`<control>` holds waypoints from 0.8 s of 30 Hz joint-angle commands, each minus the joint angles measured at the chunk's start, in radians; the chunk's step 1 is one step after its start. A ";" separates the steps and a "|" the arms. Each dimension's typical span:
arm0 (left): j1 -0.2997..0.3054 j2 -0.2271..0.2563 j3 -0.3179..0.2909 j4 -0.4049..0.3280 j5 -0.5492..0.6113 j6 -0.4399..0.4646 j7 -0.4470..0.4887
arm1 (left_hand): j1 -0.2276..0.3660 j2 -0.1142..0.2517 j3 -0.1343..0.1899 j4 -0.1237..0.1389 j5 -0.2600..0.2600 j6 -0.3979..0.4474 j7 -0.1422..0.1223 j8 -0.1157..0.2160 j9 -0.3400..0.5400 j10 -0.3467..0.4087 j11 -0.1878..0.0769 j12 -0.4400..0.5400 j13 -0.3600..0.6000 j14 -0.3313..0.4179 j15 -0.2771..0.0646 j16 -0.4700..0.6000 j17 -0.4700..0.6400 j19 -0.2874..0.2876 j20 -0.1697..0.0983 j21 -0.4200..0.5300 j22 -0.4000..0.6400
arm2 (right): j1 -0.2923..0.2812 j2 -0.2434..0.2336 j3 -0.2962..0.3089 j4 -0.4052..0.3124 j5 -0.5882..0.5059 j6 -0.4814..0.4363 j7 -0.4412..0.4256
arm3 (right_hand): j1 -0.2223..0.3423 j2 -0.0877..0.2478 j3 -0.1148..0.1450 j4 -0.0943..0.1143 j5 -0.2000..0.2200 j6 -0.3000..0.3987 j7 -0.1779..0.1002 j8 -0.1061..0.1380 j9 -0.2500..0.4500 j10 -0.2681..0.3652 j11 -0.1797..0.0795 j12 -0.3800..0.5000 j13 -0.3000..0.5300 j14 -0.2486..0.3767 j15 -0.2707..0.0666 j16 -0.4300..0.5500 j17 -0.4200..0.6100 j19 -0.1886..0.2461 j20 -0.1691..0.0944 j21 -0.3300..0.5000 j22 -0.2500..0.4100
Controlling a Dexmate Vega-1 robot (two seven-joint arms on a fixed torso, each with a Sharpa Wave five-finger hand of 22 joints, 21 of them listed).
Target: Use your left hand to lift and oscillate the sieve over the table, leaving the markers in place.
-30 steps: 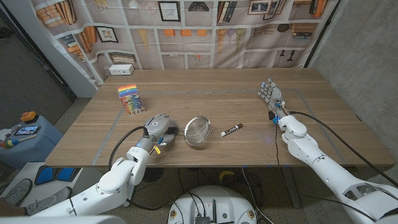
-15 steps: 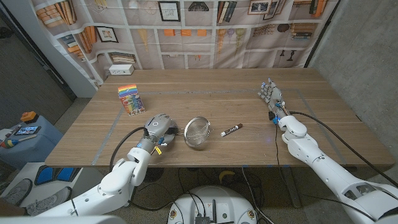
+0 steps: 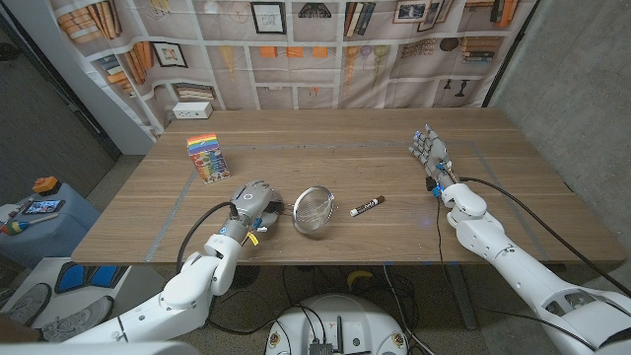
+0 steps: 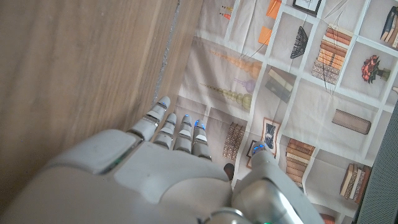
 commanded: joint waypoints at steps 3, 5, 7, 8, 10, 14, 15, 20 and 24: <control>-0.002 -0.005 0.009 0.000 0.002 0.012 -0.002 | 0.001 0.027 -0.001 0.007 0.003 0.026 0.002 -0.001 0.006 0.015 -0.002 0.000 0.003 0.014 -0.165 0.005 0.005 0.003 -0.034 0.002 0.006 | 0.013 0.003 -0.003 0.018 0.003 -0.005 0.014 | -0.005 0.021 0.005 -0.005 0.001 0.005 -0.001 0.003 0.003 0.009 0.006 0.003 0.001 0.003 -0.003 0.007 0.002 0.010 -0.001 -0.004 0.003; -0.002 -0.006 0.010 0.001 0.001 0.013 -0.002 | 0.001 0.030 -0.001 0.007 0.003 0.030 0.002 -0.001 0.006 0.017 -0.002 0.000 0.003 0.014 -0.165 0.005 0.005 0.003 -0.034 0.002 0.006 | 0.015 0.004 -0.004 0.021 0.002 -0.005 0.014 | -0.005 0.021 0.005 -0.006 0.001 0.004 -0.001 0.003 0.003 0.009 0.006 0.003 0.001 0.003 -0.003 0.007 0.002 0.010 -0.001 -0.004 0.003; -0.004 -0.007 0.011 0.002 0.000 0.012 -0.002 | 0.002 0.033 -0.001 0.007 0.003 0.033 0.003 -0.001 0.006 0.018 -0.002 0.000 0.003 0.015 -0.165 0.005 0.005 0.003 -0.033 0.002 0.006 | 0.017 0.005 -0.004 0.024 0.003 -0.004 0.016 | -0.005 0.021 0.005 -0.005 0.001 0.003 -0.001 0.003 0.003 0.009 0.006 0.003 0.001 0.003 -0.003 0.007 0.002 0.010 -0.001 -0.004 0.003; -0.004 -0.011 0.011 0.003 0.000 0.017 -0.003 | 0.002 0.034 -0.001 0.007 0.003 0.035 0.003 -0.001 0.006 0.020 -0.002 0.000 0.003 0.016 -0.165 0.005 0.005 0.003 -0.032 0.002 0.006 | 0.018 0.005 -0.005 0.025 0.002 -0.005 0.017 | -0.005 0.021 0.005 -0.005 0.001 0.004 -0.001 0.003 0.003 0.009 0.006 0.003 0.001 0.002 -0.004 0.007 0.002 0.010 -0.001 -0.004 0.003; -0.006 -0.011 0.012 0.004 0.000 0.017 -0.003 | 0.003 0.039 -0.001 0.007 0.003 0.041 0.000 -0.001 0.006 0.023 -0.002 0.001 0.003 0.017 -0.164 0.004 0.005 0.004 -0.032 0.002 0.006 | 0.019 0.006 -0.004 0.027 0.003 -0.003 0.018 | -0.005 0.021 0.005 -0.005 0.001 0.003 -0.001 0.003 0.003 0.009 0.006 0.003 0.001 0.002 -0.003 0.007 0.002 0.009 -0.001 -0.004 0.003; -0.009 -0.012 0.014 0.006 -0.001 0.016 -0.002 | 0.003 0.051 -0.001 0.008 0.002 0.059 0.004 0.000 0.007 0.030 -0.003 0.001 0.003 0.022 -0.163 0.004 0.005 0.004 -0.032 0.002 0.006 | 0.020 0.005 -0.004 0.027 0.003 -0.004 0.018 | -0.006 0.021 0.005 -0.006 0.001 0.003 -0.001 0.003 0.003 0.009 0.005 0.003 0.001 0.002 -0.003 0.007 0.001 0.009 -0.001 -0.004 0.003; -0.009 -0.012 0.014 0.005 -0.001 0.017 -0.003 | 0.003 0.053 -0.001 0.008 0.002 0.067 0.004 0.002 0.007 0.031 -0.003 0.000 0.003 0.023 -0.163 0.003 0.004 0.004 -0.031 0.002 0.006 | 0.020 0.005 -0.004 0.027 0.003 -0.004 0.018 | -0.006 0.021 0.005 -0.005 0.001 0.003 -0.002 0.003 0.003 0.009 0.005 0.003 0.001 0.002 -0.003 0.007 0.001 0.010 -0.001 -0.004 0.003; -0.008 -0.011 0.016 0.003 0.000 0.019 -0.003 | 0.003 0.063 -0.002 0.009 0.001 0.081 0.006 0.001 0.005 0.038 -0.002 0.000 0.004 0.024 -0.163 0.002 0.004 0.005 -0.031 0.003 0.006 | 0.019 0.005 -0.003 0.027 0.004 -0.002 0.019 | -0.006 0.021 0.005 -0.006 0.001 0.003 -0.002 0.003 0.003 0.009 0.005 0.003 0.001 0.002 -0.002 0.007 0.001 0.010 0.000 -0.004 0.003; -0.007 -0.008 0.016 0.000 0.001 0.019 -0.003 | 0.003 0.073 -0.002 0.009 0.001 0.092 0.006 -0.001 0.004 0.042 -0.001 -0.001 0.004 0.027 -0.163 0.002 0.004 0.004 -0.029 0.002 0.006 | 0.016 0.003 -0.002 0.023 0.006 -0.003 0.020 | -0.008 0.021 0.004 -0.005 0.001 0.003 -0.002 0.002 0.003 0.010 0.005 0.003 0.001 0.002 -0.002 0.007 0.000 0.010 0.000 -0.004 0.003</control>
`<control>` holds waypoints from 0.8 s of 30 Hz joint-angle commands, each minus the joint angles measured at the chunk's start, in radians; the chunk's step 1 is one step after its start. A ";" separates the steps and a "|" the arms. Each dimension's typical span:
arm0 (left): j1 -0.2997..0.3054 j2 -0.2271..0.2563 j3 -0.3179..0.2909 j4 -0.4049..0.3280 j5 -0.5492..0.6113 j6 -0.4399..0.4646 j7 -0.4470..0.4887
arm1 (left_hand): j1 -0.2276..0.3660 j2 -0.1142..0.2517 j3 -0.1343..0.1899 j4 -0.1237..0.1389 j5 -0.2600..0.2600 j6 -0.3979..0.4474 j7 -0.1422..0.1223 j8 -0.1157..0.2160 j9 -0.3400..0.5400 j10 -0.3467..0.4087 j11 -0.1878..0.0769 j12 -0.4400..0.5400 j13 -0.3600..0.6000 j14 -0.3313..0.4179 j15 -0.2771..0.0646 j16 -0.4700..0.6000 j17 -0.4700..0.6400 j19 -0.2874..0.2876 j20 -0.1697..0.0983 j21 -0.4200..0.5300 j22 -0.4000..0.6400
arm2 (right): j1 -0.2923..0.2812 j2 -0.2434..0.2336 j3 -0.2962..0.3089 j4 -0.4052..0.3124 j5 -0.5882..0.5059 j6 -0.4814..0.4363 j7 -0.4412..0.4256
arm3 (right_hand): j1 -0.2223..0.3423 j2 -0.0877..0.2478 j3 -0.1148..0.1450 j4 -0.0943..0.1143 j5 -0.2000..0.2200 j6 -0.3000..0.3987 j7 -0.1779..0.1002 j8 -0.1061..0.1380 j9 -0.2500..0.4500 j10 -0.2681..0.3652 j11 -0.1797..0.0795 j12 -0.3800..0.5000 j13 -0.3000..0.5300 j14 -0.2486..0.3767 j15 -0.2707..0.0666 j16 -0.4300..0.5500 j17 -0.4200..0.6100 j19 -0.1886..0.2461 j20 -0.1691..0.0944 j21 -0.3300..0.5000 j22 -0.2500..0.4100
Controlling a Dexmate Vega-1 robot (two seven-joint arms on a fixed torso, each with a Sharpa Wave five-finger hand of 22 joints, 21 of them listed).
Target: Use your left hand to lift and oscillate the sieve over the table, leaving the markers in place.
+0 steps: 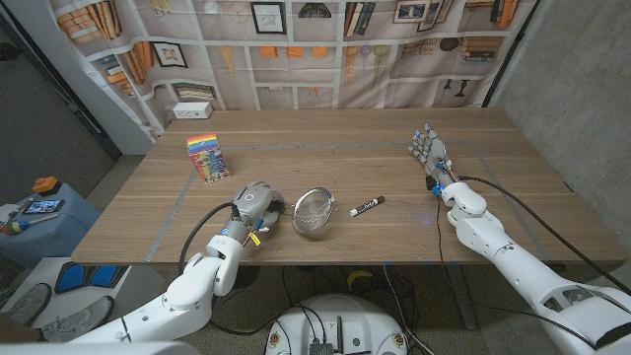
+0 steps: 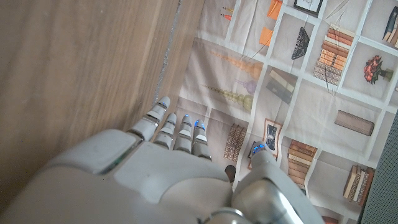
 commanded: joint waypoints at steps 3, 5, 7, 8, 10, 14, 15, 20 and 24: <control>0.001 0.002 0.003 -0.007 0.001 0.009 -0.003 | 0.002 0.026 0.002 0.005 0.001 0.103 0.007 0.010 0.003 0.017 -0.002 -0.001 0.001 0.008 -0.164 0.001 0.004 0.004 -0.029 0.002 0.002 | -0.004 -0.003 0.002 -0.003 0.004 0.001 0.005 | -0.007 0.021 0.005 -0.006 0.001 0.003 -0.002 0.002 0.003 0.009 0.006 0.003 0.001 0.002 -0.001 0.007 0.000 0.010 0.000 -0.004 0.003; 0.002 0.006 0.001 -0.009 0.002 0.008 -0.002 | 0.002 0.029 0.002 0.004 0.001 0.110 0.008 0.010 0.003 0.021 -0.002 0.000 0.001 0.009 -0.164 0.001 0.004 0.005 -0.029 0.003 0.002 | -0.006 -0.005 0.003 -0.006 0.004 0.001 0.005 | -0.008 0.021 0.004 -0.006 0.001 0.002 -0.003 0.002 0.003 0.009 0.006 0.003 0.001 0.002 -0.001 0.007 0.000 0.010 0.000 -0.004 0.003; 0.004 0.006 -0.001 -0.013 0.004 0.013 -0.002 | 0.003 0.033 0.002 0.004 0.001 0.114 0.008 0.009 0.003 0.027 -0.003 0.000 0.001 0.009 -0.163 0.000 0.003 0.005 -0.029 0.002 0.002 | -0.008 -0.007 0.004 -0.009 0.005 0.001 0.005 | -0.008 0.021 0.004 -0.005 0.001 0.003 -0.003 0.002 0.003 0.010 0.006 0.003 0.001 0.002 -0.001 0.008 0.000 0.010 0.000 -0.004 0.003; 0.005 0.007 -0.002 -0.015 0.005 0.015 -0.002 | 0.003 0.034 0.002 0.003 0.001 0.118 0.008 0.009 0.003 0.029 -0.003 0.001 0.001 0.010 -0.162 0.000 0.003 0.005 -0.029 0.003 0.001 | -0.009 -0.007 0.004 -0.010 0.005 0.002 0.006 | -0.009 0.021 0.004 -0.005 0.001 0.002 -0.003 0.002 0.003 0.009 0.006 0.003 0.001 0.002 -0.002 0.008 0.000 0.010 0.000 -0.004 0.003; 0.007 0.010 -0.003 -0.019 0.010 0.020 -0.003 | 0.003 0.036 0.001 0.003 0.001 0.121 0.009 0.008 0.003 0.032 -0.003 0.001 0.002 0.011 -0.162 0.000 0.003 0.005 -0.028 0.003 0.001 | -0.011 -0.008 0.005 -0.012 0.006 0.003 0.007 | -0.009 0.021 0.004 -0.005 0.001 0.002 -0.003 0.002 0.003 0.009 0.006 0.003 0.001 0.002 -0.002 0.008 -0.001 0.010 0.001 -0.004 0.003; 0.014 0.017 -0.008 -0.030 0.018 0.029 -0.003 | 0.001 0.040 0.000 0.004 0.000 0.123 0.010 0.007 0.003 0.034 -0.004 0.001 0.002 0.014 -0.160 0.001 0.004 0.005 -0.028 0.002 0.001 | -0.017 -0.011 0.007 -0.019 0.007 0.003 0.004 | -0.009 0.021 0.004 -0.005 0.001 0.002 -0.002 0.002 0.003 0.010 0.006 0.003 0.001 0.003 -0.001 0.008 -0.001 0.010 0.001 -0.004 0.003; 0.016 0.018 -0.008 -0.034 0.022 0.034 -0.006 | 0.000 0.041 0.000 0.005 0.000 0.123 0.010 0.006 0.003 0.035 -0.004 0.001 0.002 0.015 -0.160 0.001 0.004 0.005 -0.028 0.002 0.001 | -0.019 -0.012 0.007 -0.021 0.007 0.003 0.004 | -0.009 0.021 0.004 -0.005 0.001 0.002 -0.003 0.002 0.003 0.010 0.006 0.003 0.001 0.002 0.000 0.008 -0.001 0.010 0.001 -0.004 0.003; 0.023 0.022 -0.015 -0.046 0.033 0.045 -0.003 | -0.003 0.048 -0.002 0.007 0.000 0.125 0.011 0.003 0.003 0.036 -0.004 0.000 0.002 0.022 -0.158 0.003 0.004 0.005 -0.027 0.002 0.001 | -0.022 -0.015 0.008 -0.026 0.008 0.002 0.005 | -0.010 0.022 0.004 -0.005 0.001 0.002 -0.003 0.002 0.003 0.009 0.006 0.003 0.001 0.002 -0.001 0.008 -0.001 0.010 0.001 -0.004 0.003; 0.026 0.025 -0.020 -0.053 0.042 0.050 -0.003 | -0.005 0.051 -0.003 0.007 -0.001 0.132 0.012 0.002 0.003 0.042 -0.004 0.001 0.002 0.026 -0.158 0.003 0.004 0.006 -0.027 0.003 0.001 | -0.023 -0.016 0.008 -0.027 0.009 0.002 0.006 | -0.010 0.022 0.004 -0.005 0.001 0.002 -0.002 0.002 0.003 0.010 0.006 0.003 0.001 0.001 -0.001 0.008 -0.002 0.010 0.001 -0.004 0.003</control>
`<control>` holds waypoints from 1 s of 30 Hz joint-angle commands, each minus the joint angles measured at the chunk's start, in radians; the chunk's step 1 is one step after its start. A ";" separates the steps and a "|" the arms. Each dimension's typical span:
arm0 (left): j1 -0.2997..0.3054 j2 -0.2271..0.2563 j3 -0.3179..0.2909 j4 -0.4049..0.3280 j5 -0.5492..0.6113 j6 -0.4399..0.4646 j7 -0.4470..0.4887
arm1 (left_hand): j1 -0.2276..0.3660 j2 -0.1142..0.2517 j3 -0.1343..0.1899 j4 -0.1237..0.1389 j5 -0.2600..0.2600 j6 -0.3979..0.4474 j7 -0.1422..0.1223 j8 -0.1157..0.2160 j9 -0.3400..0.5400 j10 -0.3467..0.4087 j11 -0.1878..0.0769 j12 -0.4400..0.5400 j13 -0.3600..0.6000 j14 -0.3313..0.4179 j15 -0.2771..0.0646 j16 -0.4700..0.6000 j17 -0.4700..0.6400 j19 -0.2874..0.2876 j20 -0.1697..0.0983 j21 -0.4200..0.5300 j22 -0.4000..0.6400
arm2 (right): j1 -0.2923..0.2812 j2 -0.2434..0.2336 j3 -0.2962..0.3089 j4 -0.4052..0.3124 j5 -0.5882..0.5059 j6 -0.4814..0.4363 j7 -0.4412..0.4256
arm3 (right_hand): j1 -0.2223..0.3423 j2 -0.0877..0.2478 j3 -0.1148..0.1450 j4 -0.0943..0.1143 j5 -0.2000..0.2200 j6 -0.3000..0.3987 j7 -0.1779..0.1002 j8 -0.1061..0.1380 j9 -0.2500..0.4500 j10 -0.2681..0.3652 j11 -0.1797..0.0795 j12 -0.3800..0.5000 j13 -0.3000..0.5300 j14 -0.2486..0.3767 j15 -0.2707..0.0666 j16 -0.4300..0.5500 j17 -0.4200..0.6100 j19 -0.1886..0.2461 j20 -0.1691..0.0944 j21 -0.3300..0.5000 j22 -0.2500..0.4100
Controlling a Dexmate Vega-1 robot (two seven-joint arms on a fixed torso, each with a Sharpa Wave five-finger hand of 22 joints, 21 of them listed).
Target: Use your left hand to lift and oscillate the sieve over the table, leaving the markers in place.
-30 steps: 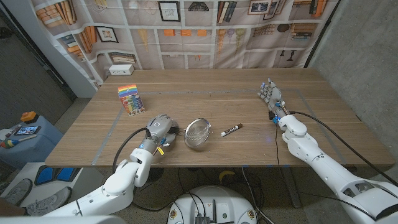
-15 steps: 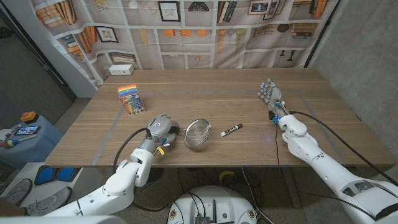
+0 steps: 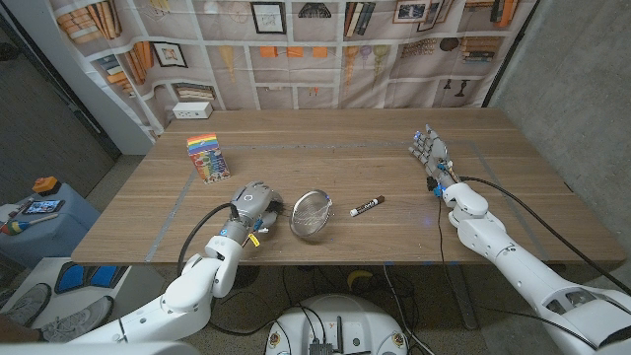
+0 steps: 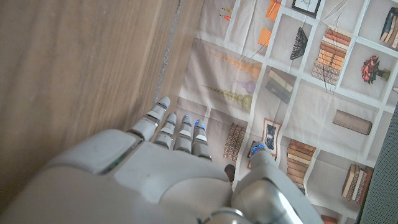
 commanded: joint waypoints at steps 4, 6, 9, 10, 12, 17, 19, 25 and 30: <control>0.016 0.016 -0.021 -0.036 0.031 0.020 0.005 | -0.001 0.016 0.003 0.006 0.004 0.136 0.013 0.001 0.003 0.015 0.000 0.001 0.002 0.014 -0.160 0.002 0.003 0.007 -0.026 0.003 0.004 | -0.008 -0.005 0.004 -0.009 0.005 0.001 0.002 | 0.000 0.011 0.004 -0.005 0.001 0.002 -0.002 0.002 0.003 0.004 0.001 0.003 0.001 0.001 -0.001 0.008 0.003 0.010 0.001 0.000 0.003; 0.017 0.015 -0.024 -0.040 0.035 0.025 0.003 | -0.002 0.016 0.002 0.006 0.004 0.137 0.013 0.000 0.003 0.017 0.000 0.001 0.002 0.015 -0.160 0.002 0.003 0.007 -0.027 0.003 0.004 | -0.008 -0.005 0.003 -0.009 0.005 0.000 0.003 | 0.000 0.011 0.004 -0.005 0.001 0.002 -0.002 0.002 0.003 0.005 0.002 0.003 0.001 0.001 -0.002 0.008 0.003 0.010 0.001 0.000 0.003; 0.017 0.016 -0.028 -0.043 0.038 0.020 0.005 | -0.002 0.017 0.002 0.006 0.004 0.137 0.013 -0.001 0.003 0.018 0.000 0.001 0.002 0.015 -0.160 0.001 0.003 0.007 -0.027 0.003 0.004 | -0.008 -0.005 0.004 -0.008 0.006 0.000 0.004 | -0.001 0.012 0.004 -0.005 0.001 0.002 -0.002 0.002 0.003 0.005 0.001 0.003 0.001 0.001 -0.001 0.008 0.003 0.010 0.001 0.000 0.003; 0.016 0.015 -0.029 -0.044 0.038 0.021 0.004 | -0.002 0.018 0.001 0.006 0.003 0.137 0.012 -0.002 0.003 0.019 0.000 0.001 0.002 0.016 -0.160 0.001 0.003 0.007 -0.027 0.003 0.004 | -0.007 -0.004 0.004 -0.006 0.006 0.000 0.004 | -0.001 0.011 0.004 -0.004 0.001 0.002 -0.002 0.002 0.003 0.005 0.001 0.003 0.001 0.001 -0.002 0.008 0.003 0.010 0.001 0.000 0.003; 0.015 0.015 -0.031 -0.044 0.038 0.015 0.007 | -0.003 0.019 0.001 0.005 0.003 0.138 0.012 -0.003 0.003 0.020 0.000 0.001 0.002 0.017 -0.161 0.001 0.003 0.008 -0.027 0.003 0.004 | -0.007 -0.004 0.003 -0.006 0.006 0.000 0.005 | -0.002 0.011 0.004 -0.004 0.001 0.002 -0.002 0.002 0.003 0.005 0.001 0.003 0.001 0.001 -0.002 0.008 0.003 0.010 0.001 0.000 0.003; 0.012 0.013 -0.037 -0.043 0.039 0.003 0.016 | -0.003 0.021 -0.001 0.004 0.003 0.142 0.011 -0.005 0.003 0.023 0.000 0.001 0.002 0.018 -0.162 0.000 0.002 0.008 -0.027 0.003 0.004 | -0.005 -0.002 0.004 -0.003 0.006 0.002 0.005 | -0.002 0.012 0.004 -0.004 0.001 0.002 -0.002 0.002 0.003 0.005 0.001 0.003 0.001 0.001 -0.001 0.009 0.002 0.010 0.001 0.000 0.003; 0.010 0.012 -0.037 -0.043 0.042 0.002 0.015 | -0.003 0.023 -0.001 0.004 0.003 0.144 0.012 -0.006 0.002 0.025 0.000 0.001 0.002 0.019 -0.162 0.000 0.002 0.008 -0.028 0.003 0.004 | -0.004 -0.002 0.003 0.000 0.006 0.004 0.006 | -0.002 0.012 0.004 -0.004 0.001 0.002 -0.002 0.002 0.003 0.005 0.002 0.003 0.001 0.002 0.001 0.009 0.002 0.010 0.001 0.000 0.003; 0.007 0.011 -0.040 -0.040 0.045 -0.009 0.018 | 0.001 0.032 0.000 0.001 0.004 0.152 0.013 -0.009 0.002 0.037 0.000 0.002 0.002 0.024 -0.167 0.000 0.003 0.012 -0.031 0.004 0.004 | -0.005 0.000 0.004 0.001 0.007 0.006 0.007 | -0.003 0.012 0.003 -0.004 0.001 0.002 -0.002 0.002 0.003 0.005 0.001 0.003 0.001 0.001 -0.002 0.009 0.002 0.010 0.001 0.000 0.003; 0.004 0.009 -0.045 -0.040 0.048 -0.014 0.020 | 0.002 0.035 0.000 -0.001 0.003 0.157 0.012 -0.010 0.002 0.043 0.000 0.003 0.003 0.027 -0.168 0.001 0.003 0.015 -0.031 0.005 0.004 | -0.007 -0.002 0.005 -0.002 0.007 0.006 0.004 | -0.003 0.012 0.004 -0.004 0.002 0.002 -0.001 0.002 0.003 0.005 0.002 0.003 0.001 0.001 -0.001 0.009 0.001 0.010 0.001 0.000 0.003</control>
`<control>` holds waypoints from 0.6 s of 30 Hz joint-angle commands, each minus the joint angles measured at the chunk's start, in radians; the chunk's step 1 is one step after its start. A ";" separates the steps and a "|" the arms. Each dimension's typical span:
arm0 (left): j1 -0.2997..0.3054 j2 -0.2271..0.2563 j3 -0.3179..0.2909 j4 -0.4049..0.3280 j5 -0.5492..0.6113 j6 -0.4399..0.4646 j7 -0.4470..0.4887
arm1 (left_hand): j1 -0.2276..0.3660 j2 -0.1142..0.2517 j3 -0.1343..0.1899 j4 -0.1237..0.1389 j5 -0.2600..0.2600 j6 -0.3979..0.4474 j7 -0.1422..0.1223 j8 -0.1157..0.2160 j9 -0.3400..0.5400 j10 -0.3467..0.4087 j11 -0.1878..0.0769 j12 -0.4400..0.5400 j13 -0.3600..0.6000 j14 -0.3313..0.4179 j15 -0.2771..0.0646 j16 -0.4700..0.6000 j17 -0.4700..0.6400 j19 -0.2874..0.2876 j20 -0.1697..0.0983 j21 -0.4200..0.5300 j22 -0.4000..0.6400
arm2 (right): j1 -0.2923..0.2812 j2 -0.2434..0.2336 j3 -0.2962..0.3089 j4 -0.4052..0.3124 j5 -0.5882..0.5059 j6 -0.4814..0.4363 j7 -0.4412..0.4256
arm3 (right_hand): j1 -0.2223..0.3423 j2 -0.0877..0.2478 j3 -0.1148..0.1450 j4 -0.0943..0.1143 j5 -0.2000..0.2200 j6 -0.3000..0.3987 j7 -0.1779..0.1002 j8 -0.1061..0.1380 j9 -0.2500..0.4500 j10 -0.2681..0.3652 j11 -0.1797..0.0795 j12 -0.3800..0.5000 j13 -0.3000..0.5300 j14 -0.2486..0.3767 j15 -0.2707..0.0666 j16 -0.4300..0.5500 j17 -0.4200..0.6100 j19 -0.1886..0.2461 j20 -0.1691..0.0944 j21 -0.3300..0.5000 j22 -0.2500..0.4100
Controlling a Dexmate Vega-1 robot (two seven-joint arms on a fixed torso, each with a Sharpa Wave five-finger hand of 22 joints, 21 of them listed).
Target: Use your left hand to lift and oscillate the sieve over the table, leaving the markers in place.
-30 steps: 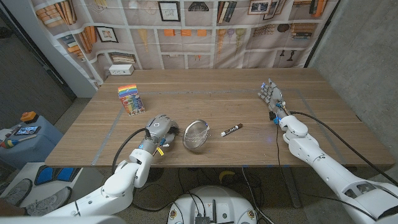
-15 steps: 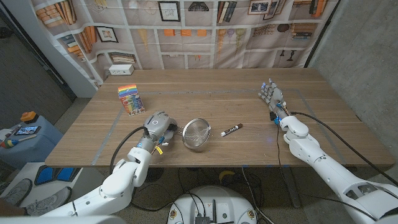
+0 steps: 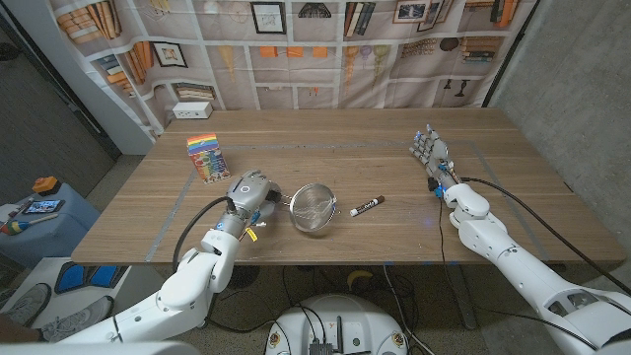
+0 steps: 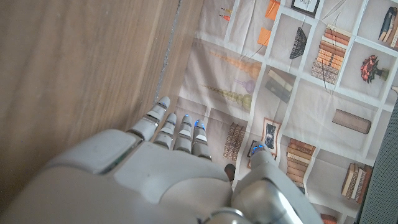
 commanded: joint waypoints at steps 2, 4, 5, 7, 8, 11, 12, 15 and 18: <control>-0.009 -0.003 -0.011 -0.001 0.008 -0.021 0.006 | 0.002 0.029 -0.002 -0.001 0.006 0.159 0.012 0.002 0.002 0.014 -0.002 0.006 0.003 0.009 -0.163 0.000 0.003 0.011 -0.028 0.005 0.003 | -0.001 0.001 0.002 0.003 0.002 0.004 0.000 | -0.003 0.012 0.004 -0.004 0.002 0.002 -0.001 0.002 0.003 0.005 0.002 0.002 0.001 0.001 -0.001 0.009 0.001 0.007 -0.002 -0.001 0.003; -0.010 -0.002 -0.014 -0.002 0.008 -0.026 0.009 | 0.002 0.030 -0.002 -0.002 0.006 0.162 0.012 0.002 0.002 0.016 -0.001 0.006 0.003 0.009 -0.163 0.000 0.002 0.012 -0.028 0.005 0.003 | -0.001 0.002 0.002 0.003 0.002 0.005 0.000 | -0.003 0.012 0.004 -0.004 0.002 0.002 -0.001 0.002 0.003 0.005 0.002 0.002 0.001 0.001 -0.001 0.009 0.001 0.007 -0.003 0.000 0.003; -0.012 0.000 -0.016 -0.003 0.008 -0.029 0.009 | 0.002 0.030 -0.002 -0.002 0.006 0.162 0.013 0.002 0.002 0.017 -0.001 0.006 0.003 0.009 -0.163 0.000 0.002 0.012 -0.028 0.005 0.003 | 0.000 0.003 0.003 0.005 0.003 0.007 0.001 | -0.003 0.012 0.004 -0.004 0.002 0.002 -0.001 0.002 0.003 0.005 0.002 0.002 0.001 0.001 -0.001 0.009 0.001 0.007 -0.002 -0.001 0.003; -0.012 -0.002 -0.020 -0.006 0.010 -0.028 0.009 | 0.003 0.031 -0.003 -0.003 0.006 0.165 0.012 0.001 0.002 0.021 -0.002 0.007 0.003 0.010 -0.163 -0.001 0.002 0.012 -0.028 0.005 0.003 | 0.000 0.003 0.002 0.005 0.002 0.007 0.002 | -0.004 0.012 0.004 -0.004 0.002 0.002 -0.001 0.002 0.003 0.005 0.001 0.003 0.001 0.002 -0.001 0.010 0.001 0.007 -0.003 0.000 0.003; -0.013 -0.002 -0.021 -0.007 0.012 -0.027 0.010 | 0.004 0.032 -0.003 -0.003 0.006 0.170 0.013 0.001 0.002 0.023 -0.002 0.007 0.003 0.011 -0.163 0.000 0.003 0.012 -0.028 0.005 0.003 | 0.000 0.003 0.002 0.005 0.002 0.007 0.002 | -0.003 0.013 0.004 -0.004 0.002 0.002 -0.001 0.002 0.003 0.005 0.002 0.003 0.001 0.002 0.000 0.010 0.001 0.007 -0.003 0.000 0.003; -0.015 0.000 -0.027 -0.011 0.016 -0.030 0.011 | 0.004 0.033 -0.003 -0.004 0.006 0.172 0.012 0.000 0.002 0.027 -0.002 0.007 0.003 0.012 -0.163 -0.001 0.003 0.013 -0.030 0.005 0.003 | 0.001 0.003 0.002 0.006 0.002 0.009 0.002 | -0.004 0.013 0.004 -0.004 0.002 0.001 -0.001 0.002 0.003 0.005 0.001 0.003 0.001 0.001 -0.002 0.010 0.000 0.007 -0.003 -0.001 0.003; -0.015 -0.003 -0.028 -0.013 0.019 -0.025 0.009 | 0.005 0.034 -0.003 -0.004 0.006 0.173 0.012 0.000 0.002 0.029 -0.003 0.007 0.003 0.013 -0.163 -0.001 0.003 0.014 -0.030 0.005 0.003 | 0.002 0.003 0.002 0.006 0.001 0.009 0.002 | -0.004 0.013 0.004 -0.004 0.002 0.002 -0.001 0.002 0.003 0.005 0.001 0.003 0.001 0.001 -0.002 0.010 0.000 0.007 -0.002 -0.001 0.003; -0.015 -0.003 -0.033 -0.019 0.022 -0.021 0.007 | 0.006 0.036 -0.004 -0.005 0.005 0.178 0.013 -0.001 0.002 0.038 -0.003 0.008 0.004 0.013 -0.163 -0.001 0.003 0.015 -0.031 0.005 0.003 | 0.002 0.001 0.002 0.004 0.000 0.009 0.003 | -0.004 0.013 0.004 -0.004 0.002 0.002 -0.001 0.002 0.003 0.005 0.002 0.003 0.001 0.001 -0.002 0.010 0.000 0.007 -0.003 -0.001 0.003; -0.017 0.002 -0.038 -0.023 0.026 -0.027 0.005 | 0.007 0.036 -0.005 -0.006 0.005 0.182 0.014 -0.002 0.002 0.042 -0.003 0.008 0.004 0.014 -0.163 -0.001 0.003 0.016 -0.033 0.006 0.003 | 0.002 -0.001 0.003 0.003 -0.001 0.009 0.004 | -0.004 0.013 0.004 -0.004 0.002 0.004 -0.001 0.003 0.003 0.005 0.001 0.003 0.001 0.001 -0.001 0.010 0.000 0.007 -0.003 0.000 0.003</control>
